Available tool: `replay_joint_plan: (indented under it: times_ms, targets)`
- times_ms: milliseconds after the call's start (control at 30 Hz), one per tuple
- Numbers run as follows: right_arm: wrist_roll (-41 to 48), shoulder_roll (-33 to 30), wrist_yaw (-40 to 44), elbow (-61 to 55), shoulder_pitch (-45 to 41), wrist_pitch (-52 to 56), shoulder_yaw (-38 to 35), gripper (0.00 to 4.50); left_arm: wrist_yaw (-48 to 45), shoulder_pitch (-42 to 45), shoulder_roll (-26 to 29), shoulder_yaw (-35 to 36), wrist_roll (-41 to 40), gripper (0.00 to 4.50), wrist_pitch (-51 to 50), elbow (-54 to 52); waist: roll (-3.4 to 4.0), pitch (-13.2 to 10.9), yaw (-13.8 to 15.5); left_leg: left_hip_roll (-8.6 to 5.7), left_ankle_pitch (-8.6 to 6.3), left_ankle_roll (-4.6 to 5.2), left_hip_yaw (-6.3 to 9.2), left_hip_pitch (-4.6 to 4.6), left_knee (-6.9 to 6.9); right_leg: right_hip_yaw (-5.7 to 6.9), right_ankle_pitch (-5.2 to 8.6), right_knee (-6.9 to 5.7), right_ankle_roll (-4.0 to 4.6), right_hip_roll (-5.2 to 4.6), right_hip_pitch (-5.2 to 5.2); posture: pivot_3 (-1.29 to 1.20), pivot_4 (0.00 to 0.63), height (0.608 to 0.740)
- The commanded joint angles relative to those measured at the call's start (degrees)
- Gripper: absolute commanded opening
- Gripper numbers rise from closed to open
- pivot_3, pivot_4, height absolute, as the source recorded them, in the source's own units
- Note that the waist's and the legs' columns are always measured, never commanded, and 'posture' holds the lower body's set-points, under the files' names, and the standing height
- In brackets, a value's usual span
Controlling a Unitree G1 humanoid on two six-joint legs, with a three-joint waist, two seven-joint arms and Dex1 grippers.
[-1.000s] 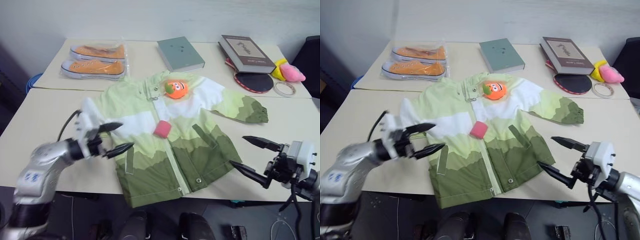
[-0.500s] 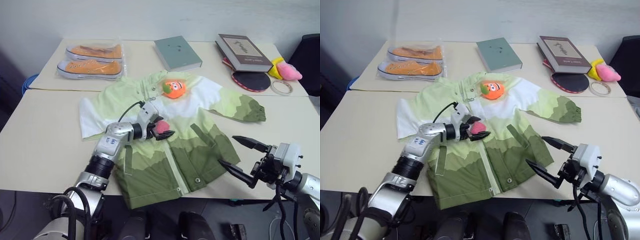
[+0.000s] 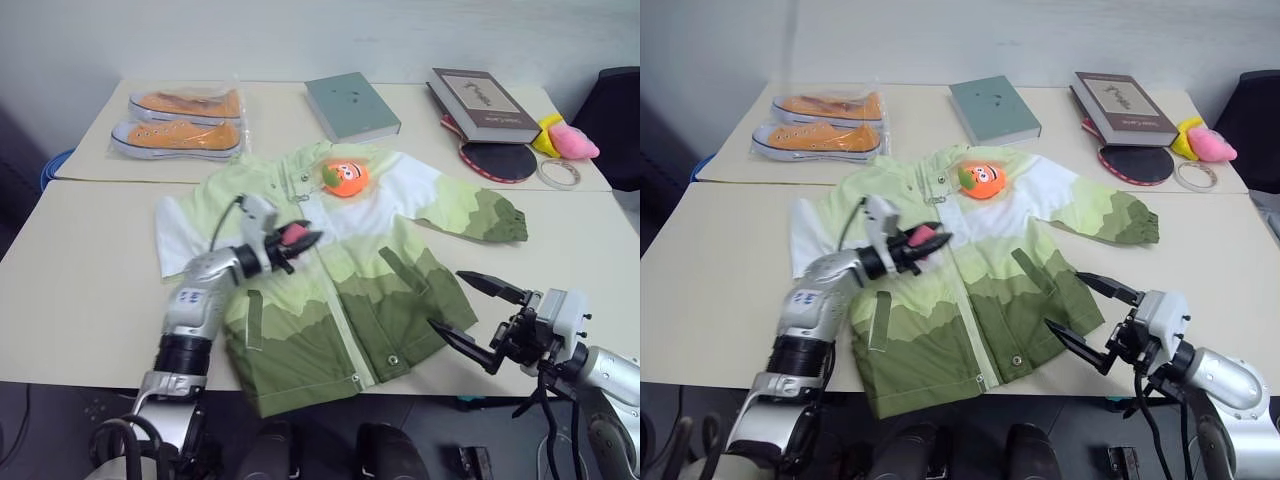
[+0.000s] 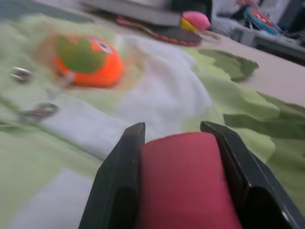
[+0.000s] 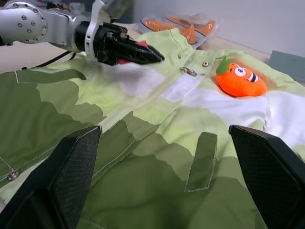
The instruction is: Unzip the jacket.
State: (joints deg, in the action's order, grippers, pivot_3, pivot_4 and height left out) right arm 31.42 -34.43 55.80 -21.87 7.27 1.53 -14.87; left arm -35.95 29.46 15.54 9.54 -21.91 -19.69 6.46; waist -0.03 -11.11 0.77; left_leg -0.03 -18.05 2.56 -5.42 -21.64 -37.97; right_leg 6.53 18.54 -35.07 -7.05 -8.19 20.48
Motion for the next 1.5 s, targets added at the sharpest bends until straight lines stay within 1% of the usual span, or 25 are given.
replay_joint_plan:
  times_ms: [33, 67, 100, 167, 233, 300, 400, 433, 467, 533, 633, 667, 800, 900, 1033, 1133, 1167, 1200, 1333, 1367, 1433, 1500]
  targets:
    - [1.1, 1.3, 1.6, 0.0, -4.6, -0.6, 4.0, 4.50, 8.9, -5.1, 2.1, 13.8, -4.7, 1.54, 2.0, -8.3, -0.03, 0.0, -0.5, 0.02, 0.00, -0.01, 0.02, 0.00, 0.00, 0.01, 0.00, -0.01, 0.00, -0.01, 0.00, 0.00, 0.150, 0.740]
    - [1.1, 2.0, 2.0, 0.3, -6.7, -0.4, 5.9, 4.50, 12.3, -7.6, 3.4, 18.5, -4.7, 1.54, 2.2, -10.0, -0.05, 0.0, -0.7, 0.06, 0.01, -0.03, 0.03, 0.00, 0.00, 0.02, 0.00, 0.00, 0.00, 0.00, 0.00, 0.00, 0.150, 0.740]
    - [1.1, 2.5, 2.4, 0.5, -8.0, -0.3, 7.1, 4.50, 14.6, -9.3, 4.2, 21.3, -4.7, 1.54, 2.2, -11.1, -0.07, 0.0, -1.0, 0.06, 0.01, -0.05, 0.06, 0.00, 0.00, 0.04, 0.00, -0.01, 0.00, 0.01, -0.01, 0.00, 0.150, 0.740]
    - [0.9, 3.6, 2.7, 1.4, -10.9, 0.0, 9.4, 4.50, 18.6, -13.2, 7.0, 25.8, -3.3, 1.54, 1.2, -12.3, -0.12, -0.1, -0.9, 0.10, 0.00, -0.09, 0.08, 0.01, 0.01, 0.06, 0.00, -0.01, 0.00, 0.04, 0.00, 0.00, 0.150, 0.740]
    - [0.9, 4.5, 2.6, 2.6, -12.9, 0.1, 10.6, 4.50, 20.5, -15.8, 9.4, 27.7, -2.8, 1.54, -0.7, -12.2, -0.18, -0.1, -0.6, 0.07, -0.01, -0.08, 0.10, 0.00, 0.01, 0.06, 0.00, -0.02, 0.00, 0.02, -0.01, 0.00, 0.150, 0.740]
    - [0.3, 5.7, 3.5, 5.0, -16.0, 0.2, 12.8, 4.50, 21.3, -18.6, 14.9, 30.9, -1.1, 1.54, -2.5, -5.4, -0.27, -0.1, 0.1, -0.08, -0.02, -0.03, 0.18, 0.01, 0.00, 0.11, 0.00, -0.08, 0.00, -0.14, -0.01, 0.00, 0.150, 0.740]
    - [-0.1, 5.6, 4.6, 7.5, -17.8, 0.2, 13.8, 4.50, 22.1, -18.5, 19.6, 32.8, -0.4, 1.54, -1.3, 3.3, -0.30, -0.1, 0.6, -0.13, -0.05, 0.01, 0.17, 0.01, -0.01, 0.11, 0.00, -0.11, 0.01, -0.20, 0.01, 0.00, 0.150, 0.740]
    - [-0.3, 5.4, 4.8, 8.0, -18.0, 0.0, 13.7, 4.50, 21.9, -17.8, 20.7, 32.8, -0.3, 2.22, -0.6, 5.9, -0.30, -0.1, 0.7, -0.14, -0.11, 0.04, 0.18, 0.00, -0.01, 0.12, 0.00, -0.13, 0.00, -0.23, 0.03, 0.00, 0.150, 0.740]
    - [-0.3, 5.2, 4.9, 8.4, -18.1, -0.1, 13.7, 4.50, 21.7, -17.3, 21.6, 32.7, -0.2, 2.49, 0.0, 7.7, -0.31, -0.1, 0.8, -0.15, -0.16, 0.04, 0.20, 0.00, -0.01, 0.15, 0.00, -0.16, 0.01, -0.26, 0.04, 0.00, 0.150, 0.740]
    - [-0.5, 4.7, 4.6, 8.8, -18.1, 0.0, 13.2, 4.50, 21.1, -16.0, 23.0, 32.1, -0.1, 3.22, 0.7, 10.8, -0.32, -0.1, 0.8, -0.22, -0.23, 0.11, 0.20, -0.01, -0.01, 0.15, 0.00, -0.20, 0.01, -0.34, 0.05, 0.00, 0.150, 0.740]
    - [-0.1, 3.3, 4.7, 8.8, -17.0, 1.3, 11.9, 4.50, 19.5, -14.7, 23.8, 31.1, -0.3, 4.23, 2.0, 12.3, -0.38, 0.0, 0.5, -0.24, -0.29, 0.12, 0.18, -0.01, -0.01, 0.15, 0.00, -0.20, 0.01, -0.35, 0.05, 0.00, 0.150, 0.740]
    - [0.3, 2.8, 4.8, 8.6, -16.6, 1.9, 11.5, 4.50, 18.9, -14.4, 23.8, 30.8, -0.6, 4.47, 2.3, 12.3, -0.39, 0.0, 0.4, -0.24, -0.31, 0.10, 0.15, -0.01, -0.01, 0.15, 0.00, -0.20, 0.01, -0.35, 0.07, 0.00, 0.150, 0.740]
    - [0.4, -1.6, 1.7, 7.2, -12.4, 6.1, 6.3, 4.50, 15.9, -14.5, 24.7, 31.0, -2.0, 4.47, 3.4, 10.0, -0.39, 0.0, 0.4, -0.20, -0.34, 0.06, 0.12, -0.01, 0.04, 0.25, 0.00, -0.21, 0.01, -0.32, 0.12, 0.00, 0.150, 0.740]
    - [1.4, -5.2, -1.4, 5.9, -9.0, 12.5, 2.6, 4.50, 11.8, -15.2, 25.8, 31.2, -3.1, 4.47, 5.3, 8.8, -0.40, 0.0, 0.2, -0.17, -0.35, 0.05, 0.07, -0.01, 0.05, 0.33, 0.00, -0.14, 0.01, -0.32, 0.12, 0.00, 0.150, 0.740]
    - [3.5, -12.3, -3.8, 5.4, -4.4, 26.8, -0.8, 4.50, -1.6, -18.9, 28.6, 27.1, -4.6, 4.47, 8.6, 4.5, -0.39, 0.0, -0.1, -0.16, -0.35, 0.06, 0.00, -0.01, 0.05, 0.29, 0.00, -0.07, 0.01, -0.37, 0.10, 0.00, 0.150, 0.740]
    - [6.2, -15.1, -3.0, 6.1, -3.9, 34.4, -0.6, 4.50, -8.7, -21.1, 31.3, 22.7, -3.6, 4.47, 8.9, 2.5, -0.38, 0.0, -0.2, -0.13, -0.38, 0.00, 0.00, 0.00, 0.05, 0.26, 0.00, 0.14, 0.02, -0.39, 0.11, 0.00, 0.150, 0.740]
    - [6.7, -15.4, -3.0, 6.2, -4.1, 36.0, -0.4, 4.50, -9.9, -21.2, 31.7, 21.7, -3.3, 4.47, 9.4, 2.3, -0.36, 0.0, -0.2, -0.11, -0.53, -0.26, 0.00, 0.00, 0.05, 0.25, 0.01, 0.17, 0.02, -0.40, 0.11, 0.00, 0.150, 0.740]
    - [6.6, -15.4, -3.6, 7.1, -4.9, 37.9, 0.4, 4.50, -11.7, -20.9, 32.0, 20.3, -3.7, 4.47, 9.3, 1.6, -0.36, 0.0, -0.2, -0.08, -0.56, -0.32, 0.01, 0.00, 0.05, 0.25, 0.01, 0.18, 0.03, -0.39, 0.12, 0.00, 0.150, 0.740]
    - [1.1, -15.5, -5.2, 11.2, -8.1, 38.1, 4.4, 4.50, -18.0, -20.4, 33.0, 14.3, -2.5, 4.47, 11.5, -1.6, -0.34, -0.1, -0.5, -0.03, -0.57, -0.34, 0.00, 0.00, 0.05, 0.25, 0.02, 0.16, 0.04, -0.37, 0.16, 0.00, 0.150, 0.740]
    - [-0.3, -15.6, -5.9, 12.2, -8.8, 37.7, 4.9, 4.11, -18.6, -20.1, 33.0, 13.4, -2.4, 4.50, 11.6, -2.1, -0.35, -0.1, -0.6, -0.03, -0.58, -0.36, 0.00, 0.00, 0.05, 0.26, 0.02, 0.14, 0.04, -0.36, 0.16, 0.00, 0.150, 0.740]
    - [-2.3, -15.6, -6.9, 13.6, -10.1, 37.1, 5.1, 3.58, -19.0, -19.3, 32.8, 12.1, -2.4, 4.50, 11.7, -2.6, -0.34, -0.1, -0.8, -0.04, -0.58, -0.35, 0.00, -0.01, 0.05, 0.27, 0.02, 0.14, 0.04, -0.36, 0.16, 0.00, 0.150, 0.740]
    - [-3.5, -15.3, -8.3, 14.6, -11.3, 36.8, 4.4, 2.83, -18.8, -18.7, 32.6, 11.5, -1.8, 4.50, 12.3, -2.4, -0.34, -0.1, -0.8, -0.04, -0.43, -0.06, 0.00, -0.02, 0.05, 0.30, 0.02, 0.07, 0.04, -0.33, 0.15, 0.00, 0.150, 0.740]
